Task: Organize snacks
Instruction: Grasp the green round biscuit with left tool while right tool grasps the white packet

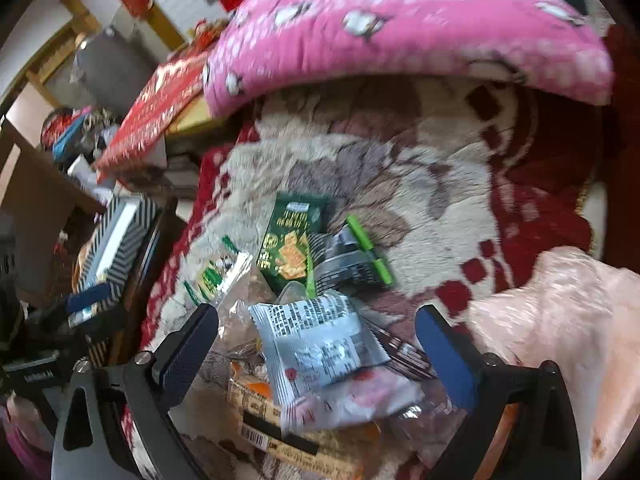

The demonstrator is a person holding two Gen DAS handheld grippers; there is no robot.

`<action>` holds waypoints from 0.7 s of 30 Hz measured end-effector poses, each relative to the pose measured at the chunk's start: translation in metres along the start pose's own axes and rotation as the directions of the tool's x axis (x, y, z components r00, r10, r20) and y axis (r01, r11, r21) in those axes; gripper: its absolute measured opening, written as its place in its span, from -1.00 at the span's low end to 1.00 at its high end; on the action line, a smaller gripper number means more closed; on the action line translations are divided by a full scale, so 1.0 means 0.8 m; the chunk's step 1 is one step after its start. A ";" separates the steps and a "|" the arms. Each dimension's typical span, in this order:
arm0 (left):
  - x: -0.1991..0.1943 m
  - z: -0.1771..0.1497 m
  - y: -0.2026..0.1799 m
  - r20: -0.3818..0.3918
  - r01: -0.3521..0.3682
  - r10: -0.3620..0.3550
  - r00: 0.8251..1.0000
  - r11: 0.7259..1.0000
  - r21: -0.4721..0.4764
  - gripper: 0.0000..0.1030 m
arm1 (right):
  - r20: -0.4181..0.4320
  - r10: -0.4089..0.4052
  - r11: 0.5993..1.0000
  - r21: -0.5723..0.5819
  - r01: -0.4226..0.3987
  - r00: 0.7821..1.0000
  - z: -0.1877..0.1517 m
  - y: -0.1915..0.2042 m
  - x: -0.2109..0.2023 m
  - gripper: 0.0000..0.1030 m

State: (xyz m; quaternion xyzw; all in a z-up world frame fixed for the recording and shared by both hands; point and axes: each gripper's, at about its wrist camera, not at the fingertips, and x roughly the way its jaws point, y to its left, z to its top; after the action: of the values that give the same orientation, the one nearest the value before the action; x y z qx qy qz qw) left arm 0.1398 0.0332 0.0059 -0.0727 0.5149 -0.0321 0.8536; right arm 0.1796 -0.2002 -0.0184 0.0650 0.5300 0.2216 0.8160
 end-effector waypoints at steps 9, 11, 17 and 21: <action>0.023 0.014 0.003 -0.006 0.029 -0.029 1.000 0.998 0.051 0.77 | -0.130 0.022 0.998 -0.058 -0.029 0.991 -0.015 -0.012 0.051 0.26; 0.031 0.017 -0.003 -0.014 0.026 -0.025 1.000 0.998 0.058 0.77 | -0.108 0.010 0.998 -0.063 -0.017 0.994 -0.018 -0.011 0.051 0.07; 0.064 0.034 -0.019 -0.041 0.057 -0.055 0.998 0.998 0.038 0.77 | -0.032 -0.010 0.994 -0.108 0.007 0.999 -0.034 0.002 0.025 0.05; 0.085 0.040 -0.031 -0.084 -0.008 0.018 0.996 0.994 0.113 0.77 | 0.011 -0.021 0.997 -0.074 0.022 1.000 -0.044 -0.007 0.004 0.05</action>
State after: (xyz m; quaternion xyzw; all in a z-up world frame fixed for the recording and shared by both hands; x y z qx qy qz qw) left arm 0.2005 0.0030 -0.0353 -0.0197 0.5484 -0.0585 0.8340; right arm 0.1508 -0.2086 -0.0386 0.0300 0.5178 0.2321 0.8229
